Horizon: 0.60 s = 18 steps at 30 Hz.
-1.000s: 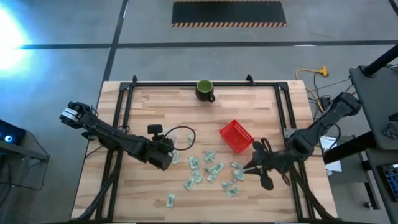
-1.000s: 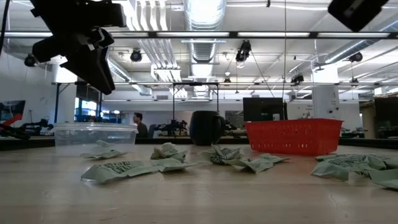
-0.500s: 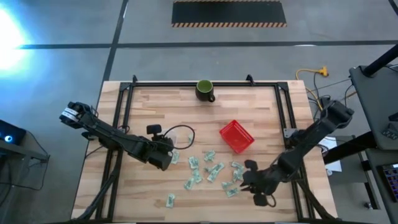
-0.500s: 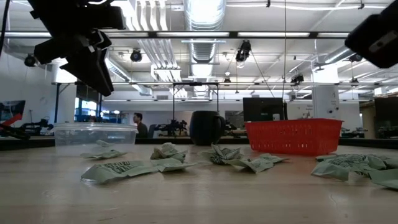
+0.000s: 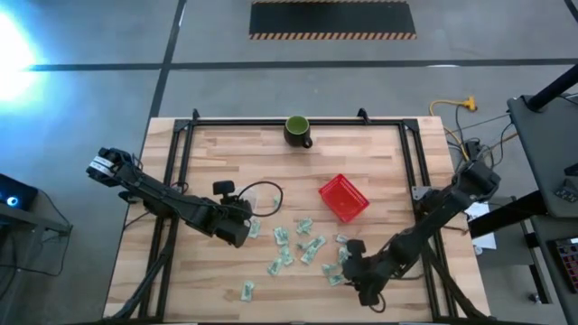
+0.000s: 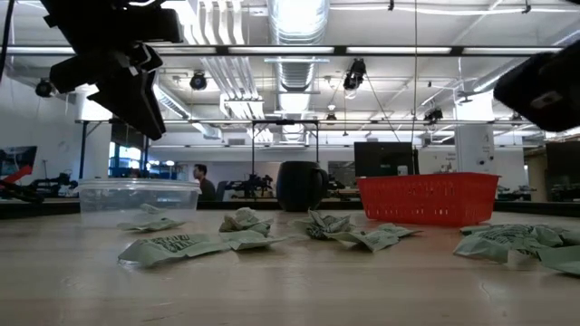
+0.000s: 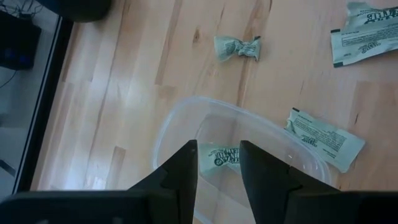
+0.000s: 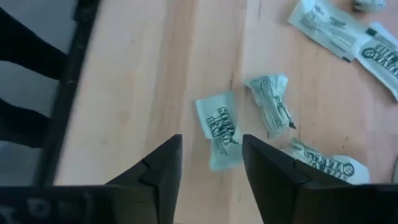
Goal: Pick and place items into bin
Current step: Put the stevia packet into the red basket
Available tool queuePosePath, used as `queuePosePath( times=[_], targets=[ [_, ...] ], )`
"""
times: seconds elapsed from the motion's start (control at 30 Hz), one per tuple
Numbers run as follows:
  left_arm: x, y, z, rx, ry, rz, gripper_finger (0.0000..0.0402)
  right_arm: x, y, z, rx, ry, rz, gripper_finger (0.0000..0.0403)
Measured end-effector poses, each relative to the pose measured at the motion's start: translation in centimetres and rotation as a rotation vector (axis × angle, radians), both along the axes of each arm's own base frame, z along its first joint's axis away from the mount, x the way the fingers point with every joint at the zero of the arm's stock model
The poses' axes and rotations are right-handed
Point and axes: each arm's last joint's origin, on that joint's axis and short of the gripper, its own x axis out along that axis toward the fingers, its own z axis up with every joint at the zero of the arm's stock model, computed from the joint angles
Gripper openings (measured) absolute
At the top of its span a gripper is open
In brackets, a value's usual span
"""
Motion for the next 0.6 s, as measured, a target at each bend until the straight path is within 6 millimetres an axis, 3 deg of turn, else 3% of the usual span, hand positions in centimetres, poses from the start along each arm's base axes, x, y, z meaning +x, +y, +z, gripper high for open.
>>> queuePosePath(
  times=[0.3, 0.6],
  targets=[
    [0.0, 0.0, 0.0, 0.000, 0.001, 0.000, 0.0103, 1.1, 0.0, -1.1, -0.023, 0.039, 0.021, 0.0195],
    [0.0, 0.0, 0.0, 0.000, 0.002, 0.000, 0.0103, 1.5, -0.2, -2.6, -0.050, 0.084, 0.032, 0.0198]
  ],
)
